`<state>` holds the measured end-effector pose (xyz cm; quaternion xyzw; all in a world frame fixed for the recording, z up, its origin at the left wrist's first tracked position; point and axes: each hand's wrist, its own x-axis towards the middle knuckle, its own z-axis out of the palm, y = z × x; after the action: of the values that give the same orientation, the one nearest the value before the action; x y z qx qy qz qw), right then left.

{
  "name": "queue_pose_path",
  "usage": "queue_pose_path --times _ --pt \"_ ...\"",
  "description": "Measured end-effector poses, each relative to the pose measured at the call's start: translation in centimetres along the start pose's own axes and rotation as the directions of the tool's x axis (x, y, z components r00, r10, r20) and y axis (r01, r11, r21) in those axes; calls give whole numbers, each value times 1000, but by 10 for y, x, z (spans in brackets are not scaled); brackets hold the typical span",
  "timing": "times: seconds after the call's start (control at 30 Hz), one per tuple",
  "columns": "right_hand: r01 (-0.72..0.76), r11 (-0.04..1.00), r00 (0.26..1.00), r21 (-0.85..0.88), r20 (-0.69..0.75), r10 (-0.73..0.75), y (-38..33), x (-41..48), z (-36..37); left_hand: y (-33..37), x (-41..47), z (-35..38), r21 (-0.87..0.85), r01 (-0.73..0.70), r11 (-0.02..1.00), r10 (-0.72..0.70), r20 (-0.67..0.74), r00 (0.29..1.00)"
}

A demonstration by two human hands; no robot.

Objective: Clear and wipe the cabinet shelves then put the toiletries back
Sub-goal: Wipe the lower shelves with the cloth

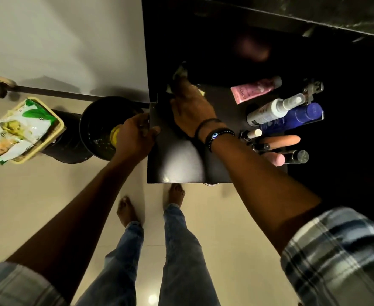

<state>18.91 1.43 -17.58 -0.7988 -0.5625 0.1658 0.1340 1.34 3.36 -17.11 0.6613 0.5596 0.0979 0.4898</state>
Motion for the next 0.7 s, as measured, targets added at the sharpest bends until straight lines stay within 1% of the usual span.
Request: queue_pose_path --times 0.03,0.07,0.13,0.17,0.23,0.27,0.3,0.37,0.4,0.43,0.47,0.57,0.67,0.7 --pt "35 999 999 -12 2 -35 0 1 0 0 0 0 -3 0 1000 0 3 1000" --pt "-2 999 1000 -35 -19 2 6 5 0 0 -1 -1 -5 -4 1000 4 9 1000" --pt "-169 986 980 -12 -111 167 4 6 1 0 0 -2 3 -25 1000 25 17 1000" --pt "-180 984 977 9 -111 180 -6 3 6 -2 -1 -3 4 -43 999 43 18 999" --pt "11 997 999 -80 -44 -14 -31 -14 20 -5 -3 -3 7 -87 996 87 20 996" --pt "61 990 998 -127 -25 -64 -30 -22 23 -6 -5 -2 13 -95 995 95 27 995" --pt "23 997 998 -74 -50 -27 -22 -27 19 -9 -9 -2 15 -91 996 90 37 995" --pt "-141 989 971 -48 -202 129 10 -20 10 -12 -17 -4 -6 -105 994 106 59 993" --pt "-224 974 954 -43 -214 210 21 -14 6 -14 -21 -5 -25 -120 992 122 66 990" --pt "-257 966 948 -36 -202 245 26 -10 3 -16 -24 -6 -53 -132 990 135 63 989" --pt "-241 970 956 -27 -177 233 25 -6 3 -18 -24 -6 -83 -134 988 139 60 988" --pt "-29 997 995 -65 -101 22 2 -14 17 -20 -26 -2 -139 -139 981 145 36 989" --pt "118 982 990 -148 -59 -128 -27 -45 44 -14 -31 5 -154 -182 971 174 -65 983" --pt "136 984 987 -114 -76 -145 -37 -57 52 -11 -33 7 -163 -184 969 172 -84 982"
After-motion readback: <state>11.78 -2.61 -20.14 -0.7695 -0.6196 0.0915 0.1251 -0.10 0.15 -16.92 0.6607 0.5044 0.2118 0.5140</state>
